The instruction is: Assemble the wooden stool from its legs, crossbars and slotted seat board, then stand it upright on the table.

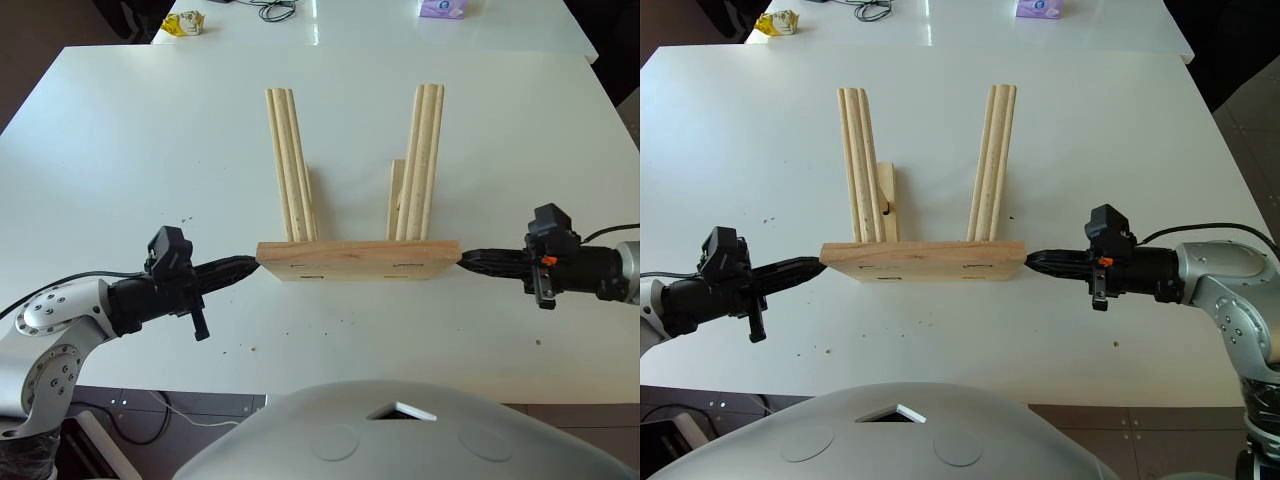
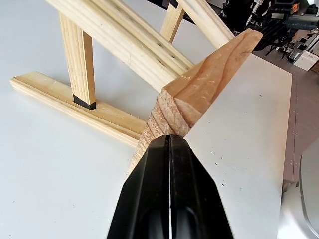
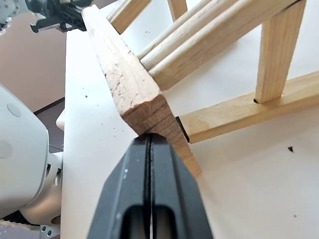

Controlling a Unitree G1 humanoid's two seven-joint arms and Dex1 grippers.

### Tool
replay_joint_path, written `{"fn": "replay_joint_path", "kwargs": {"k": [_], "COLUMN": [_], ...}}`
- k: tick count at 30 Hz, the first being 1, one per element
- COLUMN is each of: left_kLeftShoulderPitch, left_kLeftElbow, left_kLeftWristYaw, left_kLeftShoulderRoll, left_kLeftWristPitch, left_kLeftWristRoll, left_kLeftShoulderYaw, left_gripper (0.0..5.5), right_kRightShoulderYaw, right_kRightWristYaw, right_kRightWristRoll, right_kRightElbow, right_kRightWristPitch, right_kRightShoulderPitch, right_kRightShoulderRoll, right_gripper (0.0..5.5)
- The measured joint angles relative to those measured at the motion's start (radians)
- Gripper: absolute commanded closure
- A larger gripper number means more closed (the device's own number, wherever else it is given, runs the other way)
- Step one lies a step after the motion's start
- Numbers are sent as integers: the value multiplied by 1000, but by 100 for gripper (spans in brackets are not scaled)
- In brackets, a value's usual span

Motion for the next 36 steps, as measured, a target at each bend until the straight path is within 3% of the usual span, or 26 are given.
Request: {"fn": "replay_joint_path", "kwargs": {"k": [4,7,17,26,36], "left_kLeftShoulderPitch": [-12,-24,-60,-114,-76], "left_kLeftElbow": [9,20,52,92,109], "left_kLeftWristYaw": [0,0,0,-15,-44], "left_kLeftShoulderRoll": [-14,-14,-15,-14,0], "left_kLeftWristPitch": [-26,-33,13,23,20], "left_kLeftWristRoll": [26,34,-3,-42,1], "left_kLeftShoulderYaw": [-12,-17,14,33,12], "left_gripper": [549,516,409,272,270], "right_kRightShoulderYaw": [26,29,22,35,42], "right_kRightWristYaw": [17,16,43,68,65], "right_kRightWristRoll": [-34,-38,-36,-49,-65], "right_kRightElbow": [32,37,42,93,108], "right_kRightWristPitch": [-73,-88,-97,-117,-136], "right_kRightShoulderPitch": [1,4,26,4,-11], "right_kRightShoulderRoll": [13,19,15,9,-2], "right_gripper": [550,516,390,240,98]}}
